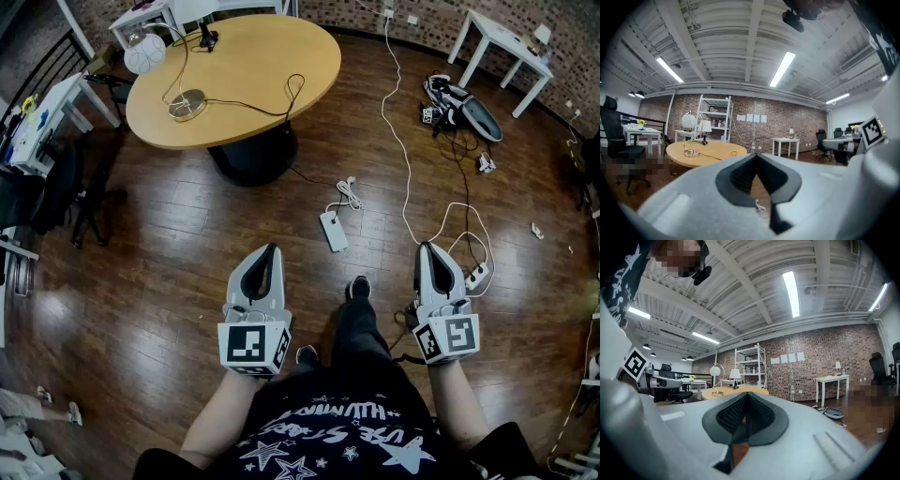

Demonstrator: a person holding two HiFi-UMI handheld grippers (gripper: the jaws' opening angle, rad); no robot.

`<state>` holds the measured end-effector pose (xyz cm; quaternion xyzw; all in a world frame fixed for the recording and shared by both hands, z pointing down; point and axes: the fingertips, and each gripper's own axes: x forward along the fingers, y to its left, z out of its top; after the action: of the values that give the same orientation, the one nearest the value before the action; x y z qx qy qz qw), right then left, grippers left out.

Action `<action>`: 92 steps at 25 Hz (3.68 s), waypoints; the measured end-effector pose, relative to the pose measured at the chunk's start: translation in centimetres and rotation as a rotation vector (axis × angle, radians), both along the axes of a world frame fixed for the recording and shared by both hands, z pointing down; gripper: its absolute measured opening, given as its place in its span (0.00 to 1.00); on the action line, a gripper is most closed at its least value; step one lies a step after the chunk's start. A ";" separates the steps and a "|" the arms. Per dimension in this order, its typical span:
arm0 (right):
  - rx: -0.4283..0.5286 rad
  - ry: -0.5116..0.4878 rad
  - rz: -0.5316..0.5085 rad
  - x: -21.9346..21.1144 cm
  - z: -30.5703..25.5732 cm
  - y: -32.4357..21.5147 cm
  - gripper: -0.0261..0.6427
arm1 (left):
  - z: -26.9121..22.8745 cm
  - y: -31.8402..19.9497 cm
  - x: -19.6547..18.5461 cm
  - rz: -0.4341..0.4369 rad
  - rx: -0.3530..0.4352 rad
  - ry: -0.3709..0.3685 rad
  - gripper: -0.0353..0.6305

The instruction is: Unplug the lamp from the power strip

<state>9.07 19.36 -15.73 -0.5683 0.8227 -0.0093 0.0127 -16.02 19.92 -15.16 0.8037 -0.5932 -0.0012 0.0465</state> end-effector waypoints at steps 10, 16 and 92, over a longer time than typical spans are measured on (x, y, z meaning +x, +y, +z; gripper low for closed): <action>0.026 0.022 -0.059 5.9 1.1 -13.5 0.05 | 1.4 -10.4 5.4 -0.080 -0.031 -0.002 0.06; 0.015 0.028 -0.111 8.9 2.0 -21.3 0.05 | 2.9 -17.4 7.8 -0.142 -0.041 -0.031 0.06; -0.273 0.005 -0.446 -2.6 72.6 -33.2 0.05 | 81.8 -31.7 16.0 0.248 -0.411 -0.094 0.06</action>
<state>6.52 -13.85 56.90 -0.3691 0.9188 -0.1215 -0.0686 -0.03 -11.77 66.64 0.8433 -0.4791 0.1627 0.1813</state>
